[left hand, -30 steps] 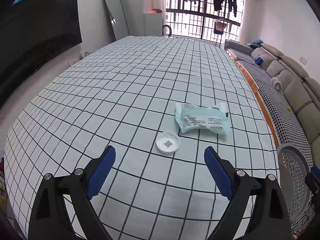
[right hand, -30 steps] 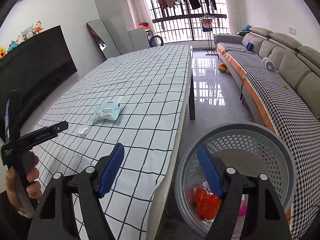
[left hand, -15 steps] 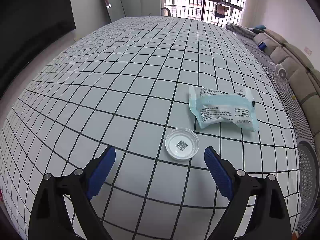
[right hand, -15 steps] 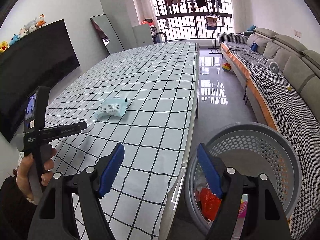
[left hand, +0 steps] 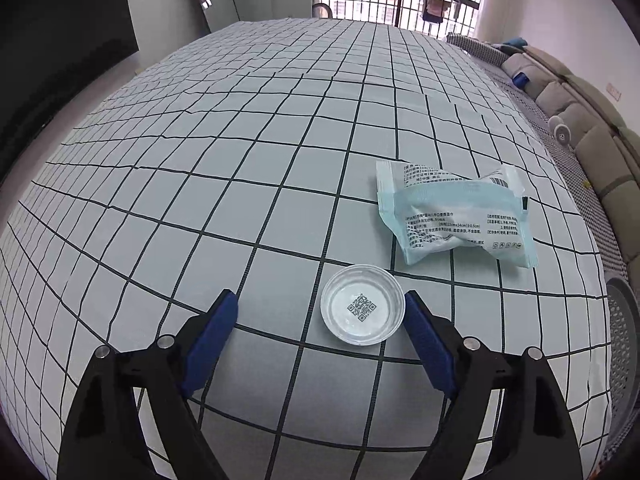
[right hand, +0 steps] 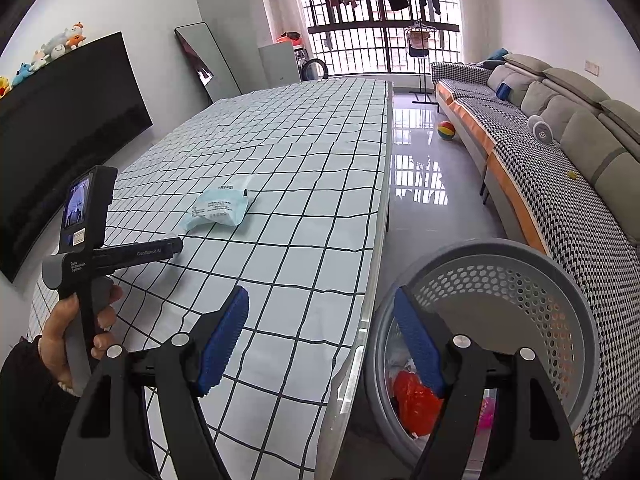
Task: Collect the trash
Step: 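Close the left gripper on the white bottle cap, then grasp the blue-white packet with the right gripper while the left gripper holds the cap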
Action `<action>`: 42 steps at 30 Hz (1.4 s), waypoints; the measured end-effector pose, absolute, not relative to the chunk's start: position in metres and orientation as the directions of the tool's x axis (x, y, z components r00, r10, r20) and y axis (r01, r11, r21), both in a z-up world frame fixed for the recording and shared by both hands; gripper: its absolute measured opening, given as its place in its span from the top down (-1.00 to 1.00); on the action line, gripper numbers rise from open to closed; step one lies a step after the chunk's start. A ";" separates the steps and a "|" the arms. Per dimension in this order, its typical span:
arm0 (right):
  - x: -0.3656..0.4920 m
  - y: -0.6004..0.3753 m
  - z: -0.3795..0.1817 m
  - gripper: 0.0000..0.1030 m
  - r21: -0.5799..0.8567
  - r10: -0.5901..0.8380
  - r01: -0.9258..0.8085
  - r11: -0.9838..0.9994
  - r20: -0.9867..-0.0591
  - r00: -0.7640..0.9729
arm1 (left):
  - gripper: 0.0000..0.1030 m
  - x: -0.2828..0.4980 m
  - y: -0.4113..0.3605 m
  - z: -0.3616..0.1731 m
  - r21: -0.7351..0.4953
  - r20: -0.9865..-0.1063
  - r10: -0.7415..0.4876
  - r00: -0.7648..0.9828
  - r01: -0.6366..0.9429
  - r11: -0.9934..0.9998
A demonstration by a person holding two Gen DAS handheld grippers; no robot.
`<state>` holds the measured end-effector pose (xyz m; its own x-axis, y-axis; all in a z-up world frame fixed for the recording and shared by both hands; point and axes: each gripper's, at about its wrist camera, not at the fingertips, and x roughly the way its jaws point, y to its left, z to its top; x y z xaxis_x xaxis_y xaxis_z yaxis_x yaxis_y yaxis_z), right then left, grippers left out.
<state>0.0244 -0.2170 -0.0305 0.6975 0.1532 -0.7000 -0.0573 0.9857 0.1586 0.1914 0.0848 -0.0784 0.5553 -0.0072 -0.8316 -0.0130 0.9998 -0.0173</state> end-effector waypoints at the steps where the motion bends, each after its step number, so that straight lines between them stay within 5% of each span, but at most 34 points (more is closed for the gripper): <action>1: 0.025 -0.217 -0.031 -0.40 0.159 0.153 -0.057 0.986 -0.702 0.695 | -0.52 0.191 0.086 -0.078 -0.017 -0.831 -0.007 0.557 -0.012 1.000; 3: 0.026 -0.215 -0.032 -0.40 0.156 0.150 -0.055 0.986 -0.706 0.692 | -0.42 0.190 0.085 -0.078 -0.011 -0.827 -0.006 0.562 -0.005 1.000; 8: 0.029 -0.210 -0.035 -0.40 0.144 0.142 -0.054 0.988 -0.716 0.684 | 0.24 0.184 0.080 -0.073 -0.011 -0.810 -0.027 0.585 0.031 0.999; 29: 0.108 -0.152 -0.030 -0.40 0.048 0.186 -0.215 0.975 -0.703 0.687 | 0.24 0.173 0.102 -0.037 0.040 -0.729 0.092 0.678 -0.092 0.995; 42: 0.218 -0.135 -0.028 -0.40 0.027 0.105 -0.122 0.992 -0.711 0.695 | 0.24 0.178 0.123 -0.036 0.022 -0.721 0.122 0.683 -0.154 0.988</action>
